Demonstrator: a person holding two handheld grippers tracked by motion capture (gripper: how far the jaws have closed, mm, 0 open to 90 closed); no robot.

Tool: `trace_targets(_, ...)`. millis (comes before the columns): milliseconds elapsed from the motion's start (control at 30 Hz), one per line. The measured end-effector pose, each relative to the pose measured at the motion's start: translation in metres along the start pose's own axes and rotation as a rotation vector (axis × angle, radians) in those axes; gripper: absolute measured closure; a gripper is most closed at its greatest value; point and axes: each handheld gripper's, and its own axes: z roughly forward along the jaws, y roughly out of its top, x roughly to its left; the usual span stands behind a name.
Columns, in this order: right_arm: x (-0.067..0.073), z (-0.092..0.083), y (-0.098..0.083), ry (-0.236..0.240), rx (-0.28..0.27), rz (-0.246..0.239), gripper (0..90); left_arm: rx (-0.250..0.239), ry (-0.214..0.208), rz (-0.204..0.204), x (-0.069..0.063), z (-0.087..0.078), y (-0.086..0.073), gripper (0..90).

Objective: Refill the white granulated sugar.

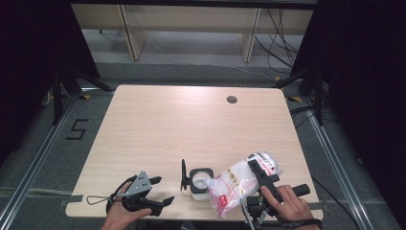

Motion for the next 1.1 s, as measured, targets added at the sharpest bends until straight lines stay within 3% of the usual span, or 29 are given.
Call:
trace_targets(67, 0.0001, -0.0008, 0.0003, 0.023, 0.021, -0.008, 41.9, 0.004, 0.000, 0.011, 0.0006, -0.0001, 0.0000, 18.0)
trace_targets(100, -0.0028, 0.0022, 0.0003, 0.009, -0.010, -0.058, 41.9, 0.015, 0.007, 0.023, 0.0017, -0.0008, 0.0001, 18.0)
trace_targets(133, -0.0011, 0.0021, 0.0001, 0.023, 0.001, -0.041, 42.0, -0.006, 0.000, -0.004, -0.0001, 0.0004, 0.0000, 17.9)
trace_targets(200, 0.0007, 0.0011, -0.0011, 0.037, 0.011, -0.008, 41.9, -0.005, -0.001, -0.005, -0.0001, 0.0004, -0.0002, 17.9)
trace_targets(233, -0.0027, 0.0019, -0.0010, 0.028, -0.004, -0.034, 42.0, 0.015, 0.003, 0.026, 0.0022, -0.0007, 0.0000, 18.0)
trace_targets(267, -0.0030, 0.0010, -0.0011, 0.037, 0.010, -0.038, 41.9, 0.005, -0.004, 0.015, 0.0014, -0.0001, -0.0001, 18.0)
trace_targets(300, -0.0029, 0.0029, -0.0016, 0.010, -0.014, -0.046, 41.9, 0.007, -0.001, 0.024, 0.0021, -0.0004, 0.0002, 18.0)
trace_targets(333, -0.0019, 0.0016, -0.0011, 0.019, 0.005, -0.039, 42.0, -0.003, -0.002, -0.003, 0.0002, 0.0001, -0.0001, 18.0)
trace_targets(467, -0.0048, 0.0002, 0.0008, 0.020, 0.005, -0.071, 42.0, 0.015, 0.006, 0.016, 0.0015, -0.0007, -0.0002, 18.0)
trace_targets(500, -0.0020, 0.0017, 0.0001, -0.004, -0.015, -0.036, 42.0, -0.011, -0.002, -0.013, -0.0006, 0.0007, -0.0003, 17.9)
trace_targets(533, -0.0022, 0.0007, 0.0003, -0.007, -0.010, -0.032, 42.0, -0.003, -0.001, -0.001, 0.0002, -0.0001, 0.0000, 17.9)
trace_targets(567, -0.0040, 0.0001, 0.0003, -0.001, -0.012, -0.058, 42.0, 0.000, -0.001, 0.000, 0.0001, 0.0000, 0.0000, 18.0)
trace_targets(600, -0.0039, -0.0003, 0.0009, 0.014, -0.006, -0.043, 42.0, -0.004, -0.001, 0.000, -0.0002, 0.0006, -0.0002, 18.0)
trace_targets(633, -0.0022, 0.0012, 0.0007, 0.006, -0.018, -0.036, 42.0, 0.012, -0.001, 0.035, 0.0021, -0.0006, 0.0002, 18.0)
trace_targets(700, 0.0014, 0.0017, 0.0014, 0.021, -0.001, -0.025, 42.1, 0.000, -0.003, 0.001, 0.0002, -0.0002, -0.0001, 18.0)
trace_targets(733, 0.0016, 0.0010, 0.0013, 0.034, 0.003, -0.014, 42.1, -0.001, -0.004, 0.010, 0.0005, -0.0004, 0.0001, 18.0)
trace_targets(767, 0.0005, 0.0014, 0.0004, 0.015, -0.017, -0.030, 42.0, 0.000, -0.002, 0.005, 0.0004, -0.0003, -0.0002, 18.0)
trace_targets(800, 0.0011, 0.0010, 0.0001, 0.013, -0.012, -0.012, 42.1, 0.003, 0.001, 0.008, 0.0009, -0.0001, -0.0004, 18.0)
trace_targets(867, -0.0033, 0.0014, 0.0006, -0.006, -0.025, -0.048, 42.1, 0.007, 0.000, 0.018, 0.0017, -0.0005, 0.0000, 18.0)
trace_targets(900, -0.0007, 0.0006, -0.0001, 0.002, -0.012, -0.012, 42.1, -0.001, -0.002, -0.001, 0.0001, 0.0000, -0.0003, 18.0)
trace_targets(1000, -0.0019, -0.0009, 0.0002, 0.016, 0.023, -0.028, 42.1, 0.006, 0.001, 0.013, 0.0013, -0.0005, -0.0006, 18.0)
trace_targets(1067, -0.0034, 0.0009, -0.0008, 0.008, 0.000, -0.053, 42.1, -0.006, -0.003, -0.016, -0.0001, -0.0006, -0.0007, 18.0)
trace_targets(1100, -0.0001, -0.0002, -0.0019, 0.020, 0.013, -0.025, 42.1, 0.003, 0.002, 0.000, 0.0008, -0.0017, -0.0005, 18.0)
